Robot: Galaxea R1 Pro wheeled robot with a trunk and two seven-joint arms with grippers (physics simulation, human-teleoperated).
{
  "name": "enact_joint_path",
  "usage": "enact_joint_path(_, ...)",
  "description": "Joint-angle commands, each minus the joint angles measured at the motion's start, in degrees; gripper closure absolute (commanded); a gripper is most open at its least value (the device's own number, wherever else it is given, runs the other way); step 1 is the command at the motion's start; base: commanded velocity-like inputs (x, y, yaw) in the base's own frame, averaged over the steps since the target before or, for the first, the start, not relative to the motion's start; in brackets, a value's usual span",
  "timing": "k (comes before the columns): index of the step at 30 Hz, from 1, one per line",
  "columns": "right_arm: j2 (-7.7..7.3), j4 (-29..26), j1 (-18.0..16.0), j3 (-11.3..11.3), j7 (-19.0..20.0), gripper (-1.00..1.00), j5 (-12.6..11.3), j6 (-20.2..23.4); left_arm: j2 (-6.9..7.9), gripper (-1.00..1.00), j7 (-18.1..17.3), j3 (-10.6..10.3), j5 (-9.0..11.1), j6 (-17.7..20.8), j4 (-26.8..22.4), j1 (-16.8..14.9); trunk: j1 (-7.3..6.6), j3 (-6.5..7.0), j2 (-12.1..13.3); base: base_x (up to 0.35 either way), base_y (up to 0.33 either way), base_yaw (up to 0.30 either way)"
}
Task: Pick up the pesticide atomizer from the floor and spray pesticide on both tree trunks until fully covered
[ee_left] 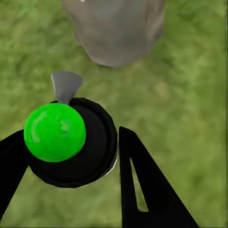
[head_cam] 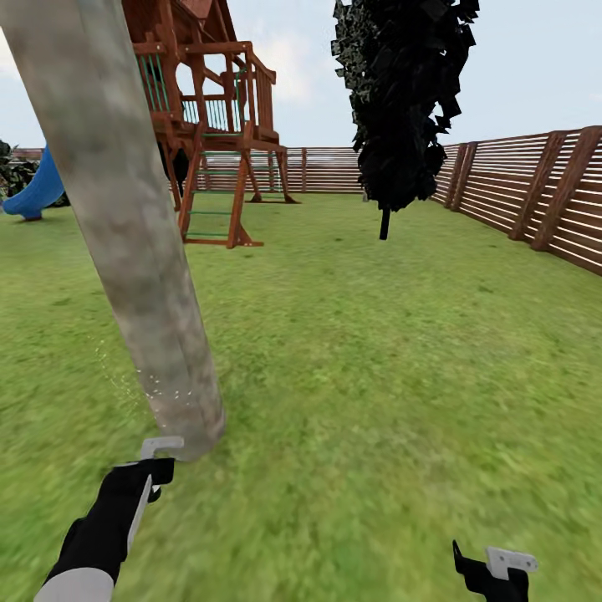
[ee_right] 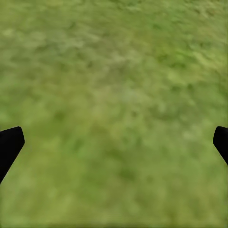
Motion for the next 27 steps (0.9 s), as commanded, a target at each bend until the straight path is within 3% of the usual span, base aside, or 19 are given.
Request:
enact_joint_path(1,0.0,0.1,0.0,-0.4,-0.1,-1.0,0.6,-0.2,0.02,1.0,-0.1,0.0,-0.6,0.3,-0.1,-0.1,-0.01,-0.05,0.0,0.0,0.0,0.0)
enact_joint_path(2,0.0,0.1,0.0,-0.4,-0.1,-1.0,0.6,-0.2,0.33,1.0,0.0,0.0,-0.6,0.3,-0.4,-0.1,-0.01,-0.05,0.0,0.0,0.0,0.053)
enact_joint_path(3,0.0,0.1,0.0,-0.4,-0.2,-1.0,0.6,-0.2,2.24,1.0,-0.4,0.0,-0.5,0.5,-1.3,-0.2,-0.01,-0.05,0.0,0.0,0.0,0.246)
enact_joint_path(4,0.0,0.1,0.0,-0.4,-0.2,-1.0,0.6,-0.2,2.28,1.0,-0.5,-0.2,-0.4,0.6,-1.7,-0.3,-0.01,-0.05,0.0,0.0,0.0,0.265)
enact_joint_path(6,0.0,0.1,0.0,-0.4,-0.2,-1.0,0.6,-0.2,1.5,1.0,-2.0,-0.5,1.2,1.4,-4.1,-3.8,-0.01,-0.05,0.0,0.0,0.0,0.275)
enact_joint_path(10,0.0,0.0,0.0,-0.4,-0.2,-1.0,0.5,-0.2,4.04,1.0,-4.6,-0.4,2.4,1.6,-4.3,-4.8,-0.01,-0.05,0.0,0.0,0.0,0.085)
enact_joint_path(11,0.0,0.0,0.0,-0.4,-0.2,-1.0,0.5,-0.2,4.06,1.0,-4.7,-0.6,2.4,1.6,-4.4,-4.8,-0.01,-0.05,0.0,0.0,0.0,0.011)
enact_joint_path(12,0.0,0.0,0.0,-0.4,-0.2,-1.0,0.5,-0.2,3.82,1.0,-4.7,-1.1,2.4,1.7,-4.6,-4.9,-0.01,-0.05,0.0,0.0,0.0,0.005)
enact_joint_path(15,-0.04,0.0,0.0,-0.4,-0.2,-1.0,0.5,-0.2,2.58,1.0,-4.8,-7.8,2.4,8.6,-10.1,-5.6,-0.01,-0.05,0.0,0.0,0.0,0.001)
enact_joint_path(16,-0.02,0.0,0.0,-0.5,-0.2,-1.0,0.5,-0.2,2.71,1.0,-4.8,-8.1,2.4,9.6,-11.0,-5.6,-0.01,-0.05,0.0,0.0,0.0,0.0)
enact_joint_path(18,-0.05,0.0,0.0,-0.5,-0.2,-1.0,0.5,-0.2,3.61,1.0,-4.8,-7.8,2.3,10.4,-11.7,-5.7,-0.01,-0.05,0.0,0.0,0.0,0.0)
enact_joint_path(20,-0.08,0.0,0.0,-0.5,-0.2,-1.0,0.5,-0.2,6.11,1.0,-4.8,-5.8,2.3,10.7,-11.9,-5.7,-0.01,-0.05,0.0,0.0,0.0,0.0)
enact_joint_path(23,-0.08,0.0,0.0,-0.5,-0.2,-1.0,0.5,-0.2,8.79,1.0,-4.8,-4.5,2.3,10.8,-11.9,-5.3,-0.01,-0.05,0.0,0.0,0.0,0.0)
enact_joint_path(27,-0.01,0.0,0.0,-0.5,-0.2,-1.0,0.5,-0.2,8.36,1.0,-4.7,-5.4,2.2,10.8,-12.3,-5.1,-0.01,-0.05,0.0,0.0,0.0,0.151)
